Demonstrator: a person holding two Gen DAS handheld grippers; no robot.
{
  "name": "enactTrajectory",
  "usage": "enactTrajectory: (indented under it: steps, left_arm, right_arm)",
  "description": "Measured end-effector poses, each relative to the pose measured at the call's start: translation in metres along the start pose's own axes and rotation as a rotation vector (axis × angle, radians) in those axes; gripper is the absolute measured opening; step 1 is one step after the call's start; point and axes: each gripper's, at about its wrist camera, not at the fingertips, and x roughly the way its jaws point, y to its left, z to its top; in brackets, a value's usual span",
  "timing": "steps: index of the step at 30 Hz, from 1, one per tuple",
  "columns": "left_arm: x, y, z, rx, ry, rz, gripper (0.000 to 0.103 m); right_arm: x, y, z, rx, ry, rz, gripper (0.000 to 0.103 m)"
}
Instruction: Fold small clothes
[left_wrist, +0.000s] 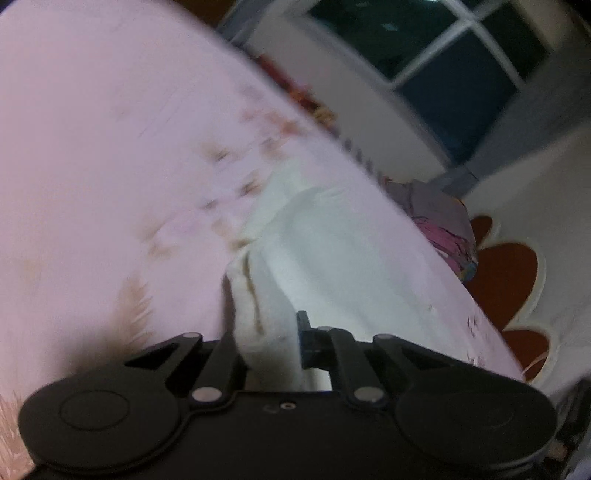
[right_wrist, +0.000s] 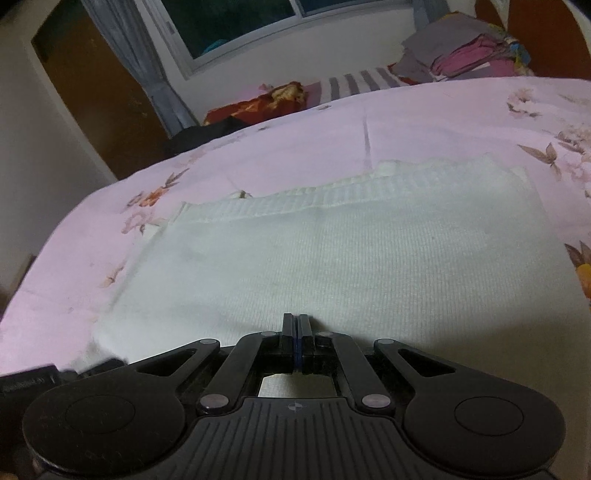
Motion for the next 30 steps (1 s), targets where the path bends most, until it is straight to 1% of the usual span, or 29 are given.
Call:
enactTrajectory:
  steps: [1, 3, 5, 8, 11, 14, 16, 17, 18, 19, 20, 21, 22, 23, 24, 25, 26, 27, 28, 30]
  left_arm:
    - [-0.004, -0.015, 0.0, 0.058, -0.012, 0.002, 0.007]
    - [-0.012, -0.04, -0.003, 0.138, -0.033, -0.008, 0.007]
    - [-0.017, -0.072, -0.009, 0.225, -0.043, -0.024, 0.007]
    - [-0.014, -0.114, -0.023, 0.328, -0.023, -0.055, 0.007]
    - [-0.008, -0.159, -0.048, 0.414, 0.008, -0.097, 0.007]
    - [0.001, -0.195, -0.075, 0.49, 0.041, -0.116, 0.007]
    - [0.01, -0.209, -0.096, 0.516, 0.09, -0.138, 0.007]
    - [0.02, -0.218, -0.11, 0.549, 0.151, -0.141, 0.007]
    - [0.032, -0.224, -0.121, 0.586, 0.229, -0.134, 0.01]
    - [0.041, -0.227, -0.132, 0.616, 0.298, -0.129, 0.023]
    - [0.042, -0.231, -0.141, 0.629, 0.33, -0.121, 0.029]
    - [0.035, -0.232, -0.143, 0.63, 0.318, -0.128, 0.04]
    - [0.026, -0.232, -0.141, 0.631, 0.298, -0.161, 0.051]
    - [0.014, -0.23, -0.133, 0.626, 0.252, -0.189, 0.055]
    - [0.007, -0.228, -0.125, 0.617, 0.211, -0.172, 0.057]
    - [0.004, -0.225, -0.115, 0.605, 0.178, -0.14, 0.057]
    - [0.003, -0.218, -0.099, 0.582, 0.146, -0.119, 0.056]
    - [0.006, -0.209, -0.086, 0.561, 0.117, -0.102, 0.055]
    - [0.012, -0.201, -0.075, 0.548, 0.102, -0.07, 0.052]
    - [0.026, -0.187, -0.057, 0.531, 0.104, -0.036, 0.049]
  right_arm:
    - [-0.002, -0.004, 0.001, 0.007, -0.001, 0.019, 0.0]
    - [-0.013, -0.012, 0.005, 0.023, -0.028, 0.028, 0.0]
    - [-0.03, -0.033, 0.009, 0.074, -0.071, 0.02, 0.0]
    - [-0.058, -0.078, 0.016, 0.159, -0.115, 0.016, 0.0]
    - [-0.088, -0.122, 0.021, 0.212, -0.15, 0.007, 0.0]
    - [-0.117, -0.158, 0.026, 0.236, -0.175, -0.005, 0.0]
    - [-0.132, -0.177, 0.027, 0.258, -0.179, 0.001, 0.0]
    - [-0.14, -0.186, 0.027, 0.271, -0.184, 0.009, 0.0]
    - [-0.145, -0.194, 0.026, 0.285, -0.189, 0.028, 0.0]
    - [-0.15, -0.2, 0.024, 0.299, -0.194, 0.056, 0.0]
    - [-0.154, -0.204, 0.024, 0.31, -0.202, 0.07, 0.0]
    - [-0.157, -0.205, 0.023, 0.313, -0.206, 0.064, 0.002]
    - [-0.159, -0.204, 0.025, 0.306, -0.206, 0.058, 0.034]
    - [-0.162, -0.203, 0.024, 0.298, -0.215, 0.054, 0.063]
    - [-0.167, -0.199, 0.022, 0.285, -0.245, 0.054, 0.086]
    - [-0.169, -0.194, 0.022, 0.259, -0.265, 0.089, 0.085]
    - [-0.168, -0.19, 0.022, 0.236, -0.248, 0.115, 0.08]
    - [-0.164, -0.185, 0.022, 0.224, -0.223, 0.132, 0.061]
    - [-0.158, -0.179, 0.021, 0.223, -0.191, 0.151, 0.045]
    - [-0.145, -0.169, 0.021, 0.221, -0.148, 0.185, 0.044]
